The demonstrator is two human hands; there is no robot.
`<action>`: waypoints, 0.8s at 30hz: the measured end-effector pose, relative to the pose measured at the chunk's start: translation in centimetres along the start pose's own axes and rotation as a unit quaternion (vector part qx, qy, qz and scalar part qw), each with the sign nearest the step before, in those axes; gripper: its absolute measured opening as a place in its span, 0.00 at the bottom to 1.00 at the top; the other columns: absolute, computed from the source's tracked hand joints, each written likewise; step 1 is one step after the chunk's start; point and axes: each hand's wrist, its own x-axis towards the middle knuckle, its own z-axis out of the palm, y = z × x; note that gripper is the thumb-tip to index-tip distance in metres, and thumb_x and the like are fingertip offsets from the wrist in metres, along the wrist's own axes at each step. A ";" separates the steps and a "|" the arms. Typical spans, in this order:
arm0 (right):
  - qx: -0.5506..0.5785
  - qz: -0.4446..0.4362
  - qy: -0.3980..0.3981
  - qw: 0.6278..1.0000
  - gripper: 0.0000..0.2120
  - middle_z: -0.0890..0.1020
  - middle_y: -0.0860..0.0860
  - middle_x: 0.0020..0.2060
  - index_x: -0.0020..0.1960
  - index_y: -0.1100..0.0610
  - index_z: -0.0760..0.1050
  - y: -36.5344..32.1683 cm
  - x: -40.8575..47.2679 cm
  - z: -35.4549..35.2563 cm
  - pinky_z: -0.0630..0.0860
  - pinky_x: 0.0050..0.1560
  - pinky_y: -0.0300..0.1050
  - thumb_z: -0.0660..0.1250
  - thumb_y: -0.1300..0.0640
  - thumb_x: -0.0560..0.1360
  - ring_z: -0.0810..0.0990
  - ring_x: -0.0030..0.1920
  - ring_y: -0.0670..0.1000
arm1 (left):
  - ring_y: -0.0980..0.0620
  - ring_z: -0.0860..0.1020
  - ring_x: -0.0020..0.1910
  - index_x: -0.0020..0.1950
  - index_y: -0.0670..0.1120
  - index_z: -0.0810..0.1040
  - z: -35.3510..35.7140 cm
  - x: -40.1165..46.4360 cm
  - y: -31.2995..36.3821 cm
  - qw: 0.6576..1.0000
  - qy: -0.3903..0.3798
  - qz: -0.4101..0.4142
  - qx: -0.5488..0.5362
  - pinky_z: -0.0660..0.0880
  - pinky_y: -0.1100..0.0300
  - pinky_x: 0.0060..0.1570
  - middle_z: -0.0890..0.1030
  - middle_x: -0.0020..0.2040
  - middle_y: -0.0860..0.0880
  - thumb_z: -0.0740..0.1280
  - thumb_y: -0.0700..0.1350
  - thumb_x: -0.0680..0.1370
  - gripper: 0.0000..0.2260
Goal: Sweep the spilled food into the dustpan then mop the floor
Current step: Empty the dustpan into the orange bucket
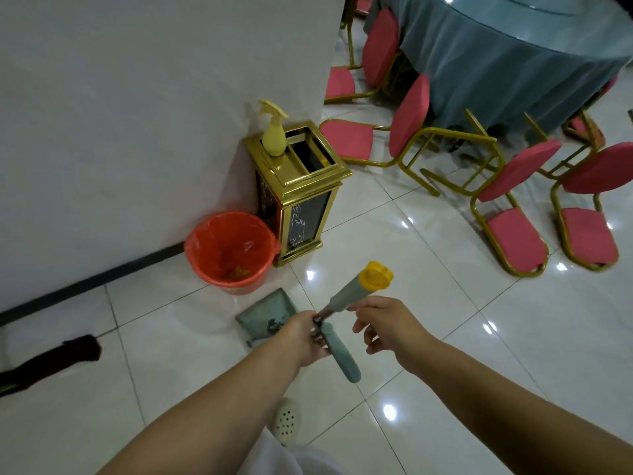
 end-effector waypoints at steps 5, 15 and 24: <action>-0.024 0.017 0.039 0.999 0.14 0.77 0.54 0.37 0.48 0.55 0.79 1.8 1.1 2.1 0.77 0.31 0.41 0.56 0.67 0.79 0.74 0.31 0.50 | 0.47 0.76 0.43 0.44 0.44 0.73 -0.4 -1.0 0.0 0.999 0.014 0.047 0.004 0.74 0.47 0.45 0.74 0.39 0.45 0.58 0.47 0.80 0.09; -0.059 0.034 0.052 0.996 0.11 0.75 0.55 0.36 0.41 0.56 0.77 1.9 1.7 5.9 0.76 0.28 0.38 0.60 0.65 0.78 0.74 0.34 0.52 | 0.44 0.69 0.68 0.67 0.50 0.73 -3.6 -4.1 1.2 0.997 -0.021 0.077 -0.009 0.63 0.39 0.66 0.72 0.66 0.45 0.49 0.61 0.80 0.24; -0.049 0.031 0.025 0.998 0.07 0.78 0.58 0.40 0.48 0.61 0.77 -0.8 0.4 10.9 0.77 0.34 0.41 0.64 0.58 0.78 0.75 0.36 0.53 | 0.44 0.66 0.71 0.68 0.52 0.73 -7.9 -10.3 3.9 0.986 -0.114 0.116 0.046 0.66 0.46 0.68 0.68 0.72 0.46 0.45 0.66 0.78 0.29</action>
